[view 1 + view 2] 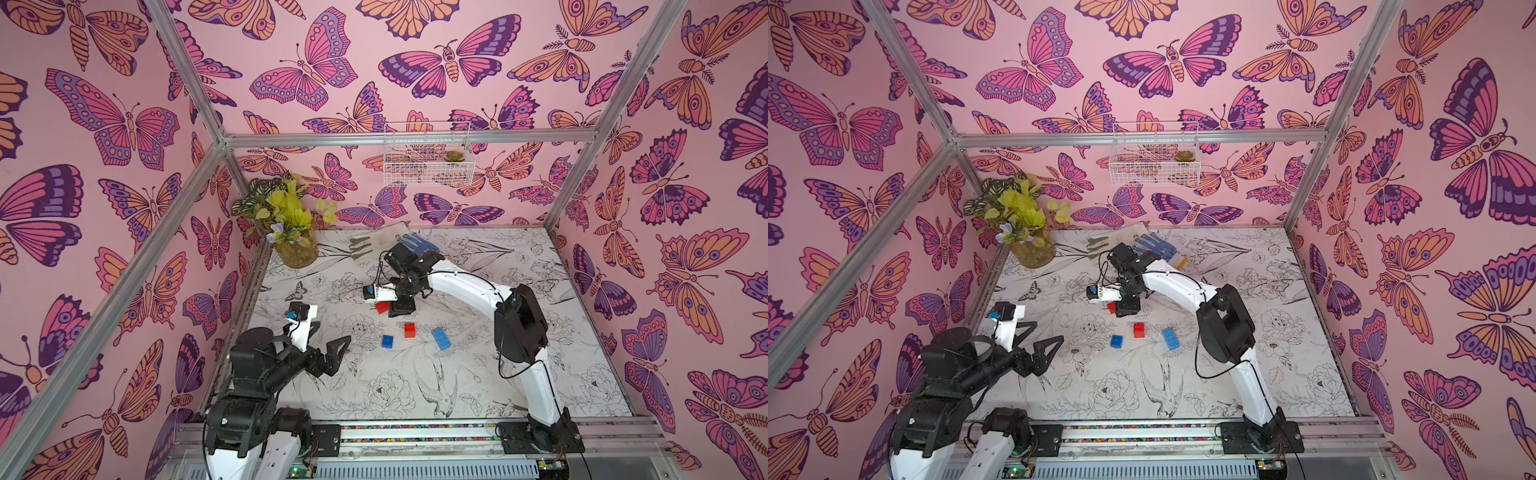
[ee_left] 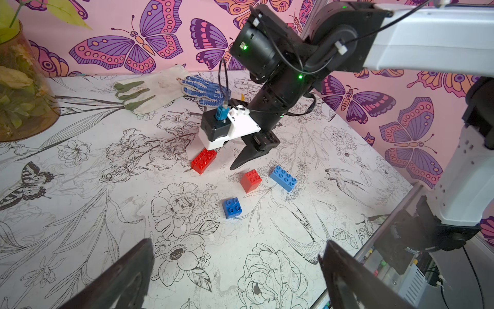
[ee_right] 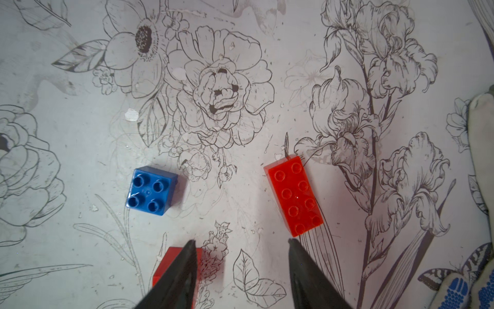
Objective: Assemble the letter f with lego
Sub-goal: Pick up the lego brick from the center of the board.
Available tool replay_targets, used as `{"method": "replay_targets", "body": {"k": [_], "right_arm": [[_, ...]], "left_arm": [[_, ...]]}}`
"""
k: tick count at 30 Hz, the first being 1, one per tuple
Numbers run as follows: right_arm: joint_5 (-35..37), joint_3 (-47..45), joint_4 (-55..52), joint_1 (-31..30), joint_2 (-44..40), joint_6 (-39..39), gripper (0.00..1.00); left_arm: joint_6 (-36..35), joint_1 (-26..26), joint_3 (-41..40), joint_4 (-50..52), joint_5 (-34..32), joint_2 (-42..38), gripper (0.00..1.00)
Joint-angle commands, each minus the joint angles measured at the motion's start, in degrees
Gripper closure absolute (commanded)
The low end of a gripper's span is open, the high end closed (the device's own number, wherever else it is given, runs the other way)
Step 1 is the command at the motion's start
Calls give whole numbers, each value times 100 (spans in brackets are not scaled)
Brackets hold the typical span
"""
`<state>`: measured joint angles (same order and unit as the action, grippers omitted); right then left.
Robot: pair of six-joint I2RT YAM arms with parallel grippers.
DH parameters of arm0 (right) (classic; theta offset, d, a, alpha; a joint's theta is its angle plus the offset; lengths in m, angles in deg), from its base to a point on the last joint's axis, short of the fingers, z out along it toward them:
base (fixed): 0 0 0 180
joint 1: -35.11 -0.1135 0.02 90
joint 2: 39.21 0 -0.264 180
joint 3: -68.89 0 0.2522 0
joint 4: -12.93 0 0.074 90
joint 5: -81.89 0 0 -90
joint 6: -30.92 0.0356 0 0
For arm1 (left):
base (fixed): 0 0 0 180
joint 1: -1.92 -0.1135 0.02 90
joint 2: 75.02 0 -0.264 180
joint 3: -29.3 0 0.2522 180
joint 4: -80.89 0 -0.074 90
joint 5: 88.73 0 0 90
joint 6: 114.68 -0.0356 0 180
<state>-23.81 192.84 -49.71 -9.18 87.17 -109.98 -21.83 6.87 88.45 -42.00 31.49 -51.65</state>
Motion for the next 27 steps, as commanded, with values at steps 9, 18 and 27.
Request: {"method": "replay_targets", "body": {"k": [9, 18, 27], "right_arm": [[-76, 850, -144, -28, 774, -223, 43], [76, 1315, -231, -5, 1269, -373, 43], [47, 1605, -328, 137, 1395, -465, 44]], "left_arm": [[21, 67, -82, -47, 105, 62, 1], [18, 85, -82, -63, 117, 140, 1], [21, 103, -71, -64, 118, 227, 1]]}}
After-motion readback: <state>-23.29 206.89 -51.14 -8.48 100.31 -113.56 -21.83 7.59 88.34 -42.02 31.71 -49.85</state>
